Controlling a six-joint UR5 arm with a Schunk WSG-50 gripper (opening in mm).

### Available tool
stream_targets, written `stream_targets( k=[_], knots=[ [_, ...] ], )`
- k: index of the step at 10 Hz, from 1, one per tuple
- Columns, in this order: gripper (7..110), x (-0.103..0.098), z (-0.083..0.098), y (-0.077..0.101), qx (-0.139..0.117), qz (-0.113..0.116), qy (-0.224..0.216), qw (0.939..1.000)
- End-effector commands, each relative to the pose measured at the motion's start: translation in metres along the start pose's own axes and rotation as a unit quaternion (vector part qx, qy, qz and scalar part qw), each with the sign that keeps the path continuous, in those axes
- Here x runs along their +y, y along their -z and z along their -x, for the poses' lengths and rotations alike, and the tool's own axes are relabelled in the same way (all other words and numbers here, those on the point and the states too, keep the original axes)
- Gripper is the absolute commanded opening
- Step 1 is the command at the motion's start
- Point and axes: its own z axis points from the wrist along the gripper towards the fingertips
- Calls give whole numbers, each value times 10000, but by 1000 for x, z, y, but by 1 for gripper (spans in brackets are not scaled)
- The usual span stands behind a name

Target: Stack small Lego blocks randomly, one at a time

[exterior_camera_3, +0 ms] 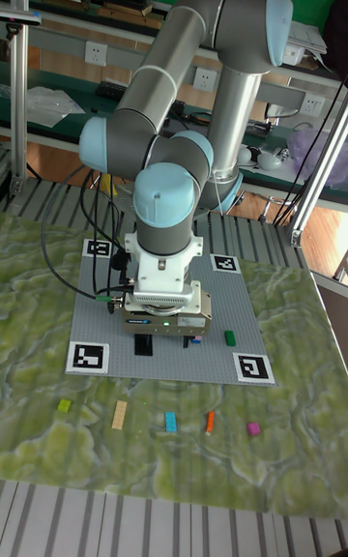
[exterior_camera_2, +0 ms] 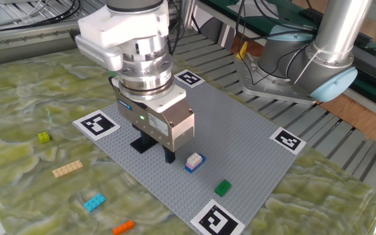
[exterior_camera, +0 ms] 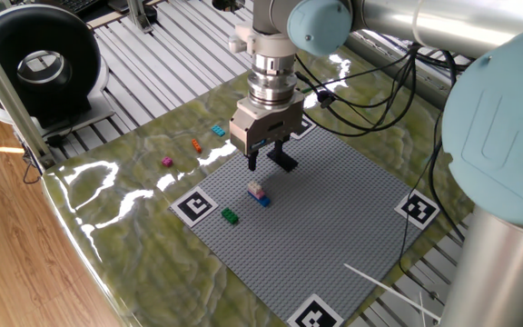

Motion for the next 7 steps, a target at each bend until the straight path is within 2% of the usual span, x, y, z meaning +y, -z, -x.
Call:
stream_targets(
  k=[1,7],
  knots=[
    [66,-5,2,2,-19,-67,-4,10000],
    [66,-4,0,-2,-34,-52,-8,10000]
  ],
)
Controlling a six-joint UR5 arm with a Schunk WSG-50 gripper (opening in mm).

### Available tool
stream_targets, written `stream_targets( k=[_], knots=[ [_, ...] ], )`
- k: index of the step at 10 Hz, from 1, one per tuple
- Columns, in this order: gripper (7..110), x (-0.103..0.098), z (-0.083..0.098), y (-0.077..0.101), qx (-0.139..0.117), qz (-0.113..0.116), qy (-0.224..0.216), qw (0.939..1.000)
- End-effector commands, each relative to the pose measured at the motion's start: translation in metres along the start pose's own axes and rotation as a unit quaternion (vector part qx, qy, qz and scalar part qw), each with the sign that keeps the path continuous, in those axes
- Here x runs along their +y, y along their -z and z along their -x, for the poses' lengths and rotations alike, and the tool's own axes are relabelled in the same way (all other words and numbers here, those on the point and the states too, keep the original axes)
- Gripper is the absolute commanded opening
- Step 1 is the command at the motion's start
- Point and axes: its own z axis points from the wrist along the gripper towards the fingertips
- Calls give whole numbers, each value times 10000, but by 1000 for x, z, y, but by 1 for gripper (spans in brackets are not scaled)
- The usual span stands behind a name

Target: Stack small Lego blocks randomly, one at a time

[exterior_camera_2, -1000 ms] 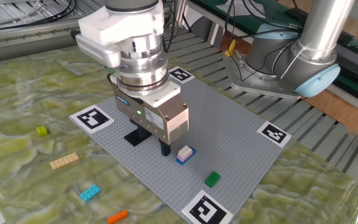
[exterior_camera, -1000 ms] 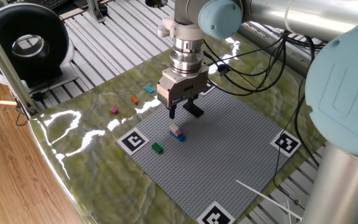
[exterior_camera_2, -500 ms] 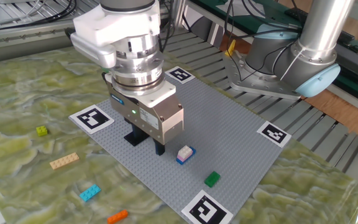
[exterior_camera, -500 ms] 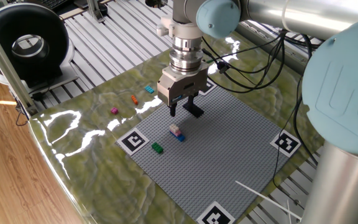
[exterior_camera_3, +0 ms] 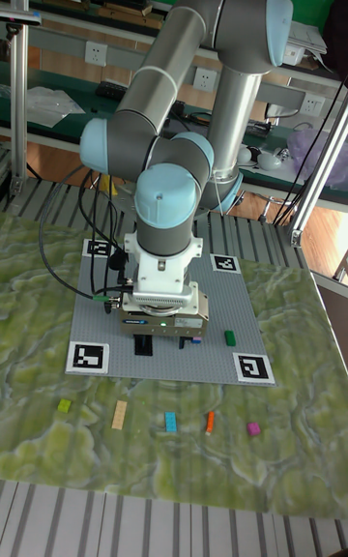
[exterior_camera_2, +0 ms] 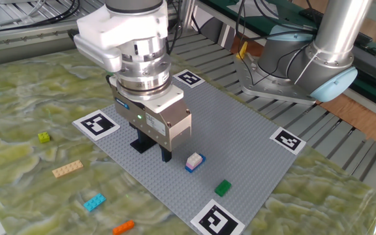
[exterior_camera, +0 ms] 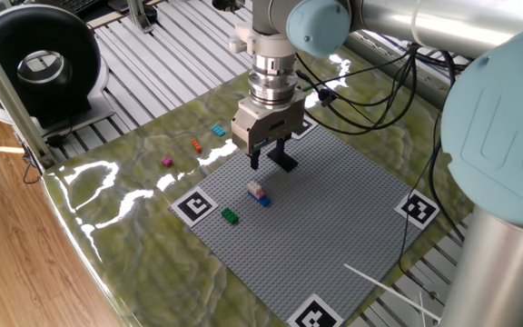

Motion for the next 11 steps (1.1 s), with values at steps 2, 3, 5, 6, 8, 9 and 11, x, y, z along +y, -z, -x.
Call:
stream_targets(
  k=[2,3,5,6,8,9,11],
  knots=[
    [66,2,1,0,-28,55,-30,10000],
    [66,1,1,0,-28,55,-22,10000],
    [66,0,2,2,-20,55,-14,10000],
    [66,1,3,3,-20,55,-22,10000],
    [66,0,7,-2,-66,56,-29,10000],
    [66,1,9,-6,-89,57,-37,9999],
    [66,-1,6,2,10,32,-49,10000]
  ],
)
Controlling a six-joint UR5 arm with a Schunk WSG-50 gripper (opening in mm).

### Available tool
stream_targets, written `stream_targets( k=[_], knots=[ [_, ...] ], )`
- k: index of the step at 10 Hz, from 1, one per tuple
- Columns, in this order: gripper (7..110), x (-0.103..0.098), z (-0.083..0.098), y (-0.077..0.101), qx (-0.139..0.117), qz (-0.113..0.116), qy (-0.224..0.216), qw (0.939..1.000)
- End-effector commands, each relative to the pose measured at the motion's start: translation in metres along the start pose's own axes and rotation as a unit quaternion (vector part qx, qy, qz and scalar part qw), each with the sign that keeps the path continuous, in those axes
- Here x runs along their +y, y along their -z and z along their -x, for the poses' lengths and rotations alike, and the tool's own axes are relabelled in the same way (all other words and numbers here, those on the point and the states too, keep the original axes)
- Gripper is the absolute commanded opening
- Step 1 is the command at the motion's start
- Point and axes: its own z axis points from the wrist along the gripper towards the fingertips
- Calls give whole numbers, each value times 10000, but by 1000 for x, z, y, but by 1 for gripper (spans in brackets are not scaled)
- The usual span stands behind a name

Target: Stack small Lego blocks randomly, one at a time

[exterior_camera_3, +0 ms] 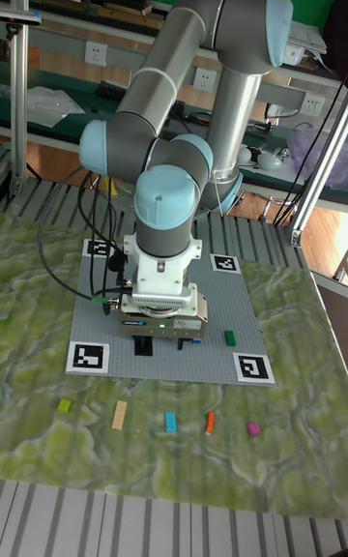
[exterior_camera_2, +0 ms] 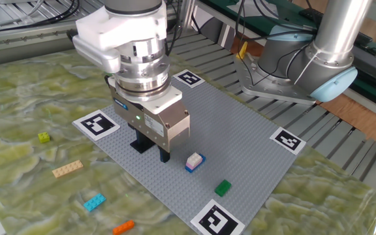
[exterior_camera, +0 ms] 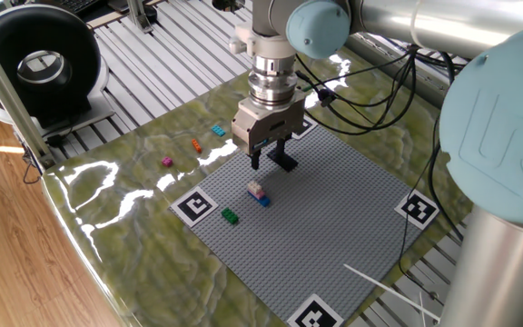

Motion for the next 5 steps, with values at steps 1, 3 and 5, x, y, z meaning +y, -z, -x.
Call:
stream_targets(
  k=[1,3,5],
  knots=[
    [66,4,-1,17,154,77,-55,9998],
    [66,13,4,23,172,159,-85,9997],
    [66,10,9,12,101,93,-91,9999]
  ],
)
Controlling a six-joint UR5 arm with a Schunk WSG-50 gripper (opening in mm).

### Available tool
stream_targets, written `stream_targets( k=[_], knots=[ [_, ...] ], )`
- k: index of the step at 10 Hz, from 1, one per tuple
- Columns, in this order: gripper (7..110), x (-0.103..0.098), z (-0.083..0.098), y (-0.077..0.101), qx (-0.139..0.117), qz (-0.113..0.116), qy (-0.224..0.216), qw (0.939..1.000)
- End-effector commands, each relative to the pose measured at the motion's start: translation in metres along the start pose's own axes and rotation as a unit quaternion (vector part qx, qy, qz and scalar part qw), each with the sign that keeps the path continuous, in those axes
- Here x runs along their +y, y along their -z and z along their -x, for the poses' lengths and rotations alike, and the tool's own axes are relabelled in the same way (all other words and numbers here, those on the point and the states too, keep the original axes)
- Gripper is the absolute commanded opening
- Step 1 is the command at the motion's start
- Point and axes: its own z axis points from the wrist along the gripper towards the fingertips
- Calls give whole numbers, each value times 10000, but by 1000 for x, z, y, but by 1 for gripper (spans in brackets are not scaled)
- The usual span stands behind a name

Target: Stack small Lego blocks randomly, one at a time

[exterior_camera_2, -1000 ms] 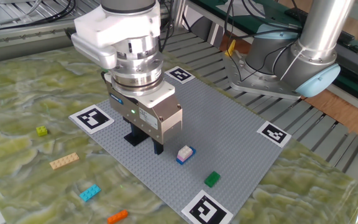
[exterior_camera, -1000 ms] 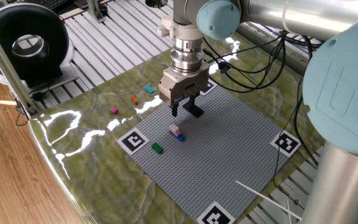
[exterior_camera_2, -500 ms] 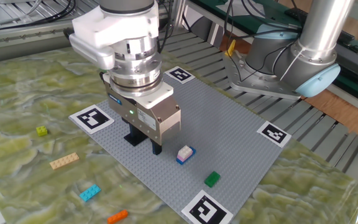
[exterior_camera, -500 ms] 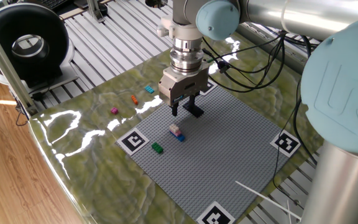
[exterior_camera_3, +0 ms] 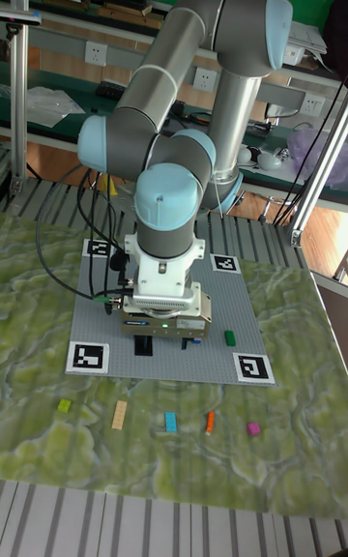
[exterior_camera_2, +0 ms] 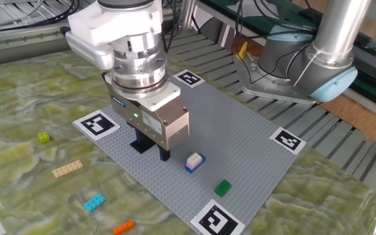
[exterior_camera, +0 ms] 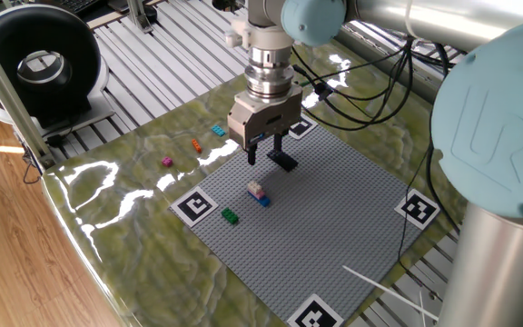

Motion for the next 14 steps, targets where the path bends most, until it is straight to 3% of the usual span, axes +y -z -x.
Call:
stream_targets(
  k=[1,3,11,13,14],
  knots=[
    [66,4,4,-1,-27,46,-58,10000],
    [66,9,-1,-1,-19,76,-98,9999],
    [66,4,9,-20,-171,111,-70,9998],
    [66,5,2,2,52,103,-77,9999],
    [44,8,-4,24,213,111,-73,9997]
  ],
)
